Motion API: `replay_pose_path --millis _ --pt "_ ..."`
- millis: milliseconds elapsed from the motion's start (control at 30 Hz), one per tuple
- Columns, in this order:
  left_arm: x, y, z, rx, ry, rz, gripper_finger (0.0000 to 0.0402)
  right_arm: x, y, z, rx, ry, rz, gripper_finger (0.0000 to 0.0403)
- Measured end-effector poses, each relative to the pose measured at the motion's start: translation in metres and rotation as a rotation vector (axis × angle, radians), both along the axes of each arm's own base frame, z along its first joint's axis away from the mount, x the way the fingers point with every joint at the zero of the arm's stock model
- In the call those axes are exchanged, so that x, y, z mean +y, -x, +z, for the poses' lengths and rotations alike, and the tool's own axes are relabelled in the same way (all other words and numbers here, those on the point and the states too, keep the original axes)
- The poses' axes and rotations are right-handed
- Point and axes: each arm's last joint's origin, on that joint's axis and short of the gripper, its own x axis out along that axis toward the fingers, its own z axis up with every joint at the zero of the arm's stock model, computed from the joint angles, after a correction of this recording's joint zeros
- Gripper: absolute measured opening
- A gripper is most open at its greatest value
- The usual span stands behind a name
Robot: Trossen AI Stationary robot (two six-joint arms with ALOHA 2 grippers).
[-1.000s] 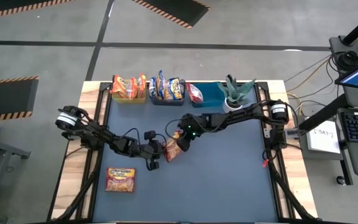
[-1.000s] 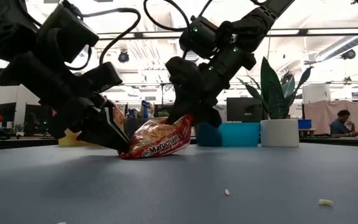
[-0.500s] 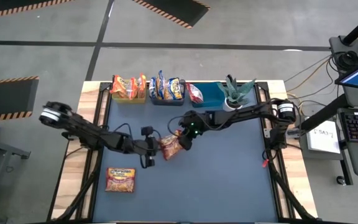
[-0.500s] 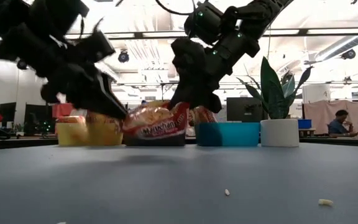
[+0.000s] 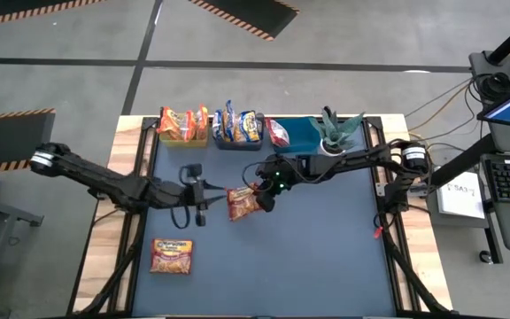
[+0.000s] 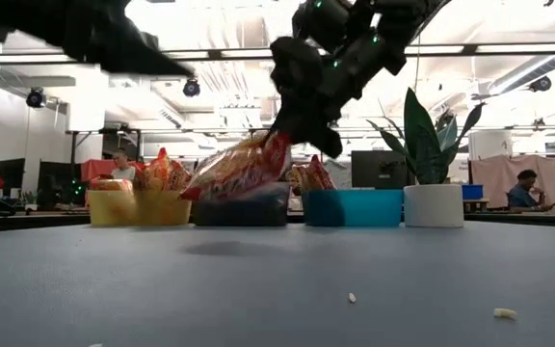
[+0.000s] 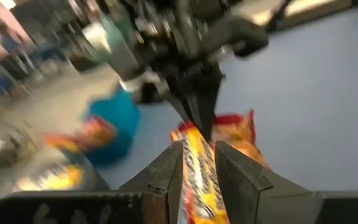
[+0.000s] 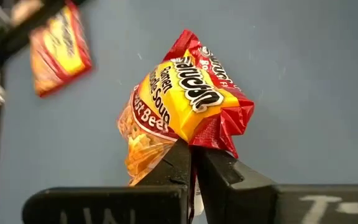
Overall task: Sort Maruchan noodles
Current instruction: Put the red noodle pack into the blue bin
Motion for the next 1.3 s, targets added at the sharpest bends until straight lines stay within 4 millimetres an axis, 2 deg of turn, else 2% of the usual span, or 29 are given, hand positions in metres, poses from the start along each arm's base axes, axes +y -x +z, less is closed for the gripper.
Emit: replay_pose_path --millis 67,200,333,433,533,667,800,1000,1100,1300 --pt "0.002 0.004 0.018 -0.059 -0.053 0.011 0.0077 -0.005 0.006 0.016 -0.016 0.002 -0.014 0.0009" --pt "0.007 0.013 0.053 -0.157 -0.159 0.084 0.0077 -0.017 0.018 0.061 -0.006 0.073 -0.081 0.0009" --pt "0.01 0.02 0.076 -0.213 -0.208 0.146 0.0077 -0.028 0.027 0.111 0.065 0.182 -0.154 0.0009" --pt "0.012 0.023 0.083 -0.225 -0.211 0.203 0.0077 -0.043 0.033 0.144 0.132 0.235 -0.225 0.0009" --pt "0.014 0.025 0.081 -0.195 -0.214 0.256 0.0077 -0.065 0.039 0.169 0.201 0.248 -0.272 0.0008" --pt "0.015 0.026 0.078 -0.18 -0.222 0.283 0.0077 -0.099 0.052 0.191 0.306 0.235 -0.333 0.0008" --pt "0.015 0.026 0.079 -0.171 -0.236 0.28 0.0077 -0.143 0.066 0.189 0.469 0.214 -0.389 0.0008" --pt "0.015 0.026 0.08 -0.164 -0.257 0.277 0.0077 -0.196 0.074 0.165 0.656 0.203 -0.346 0.0008" --pt "0.015 0.026 0.079 -0.157 -0.267 0.274 0.0077 -0.214 0.068 0.145 0.707 0.19 -0.329 0.0008" --pt "0.015 0.026 0.078 -0.145 -0.273 0.273 0.0077 -0.228 0.053 0.112 0.785 0.168 -0.276 0.0008"
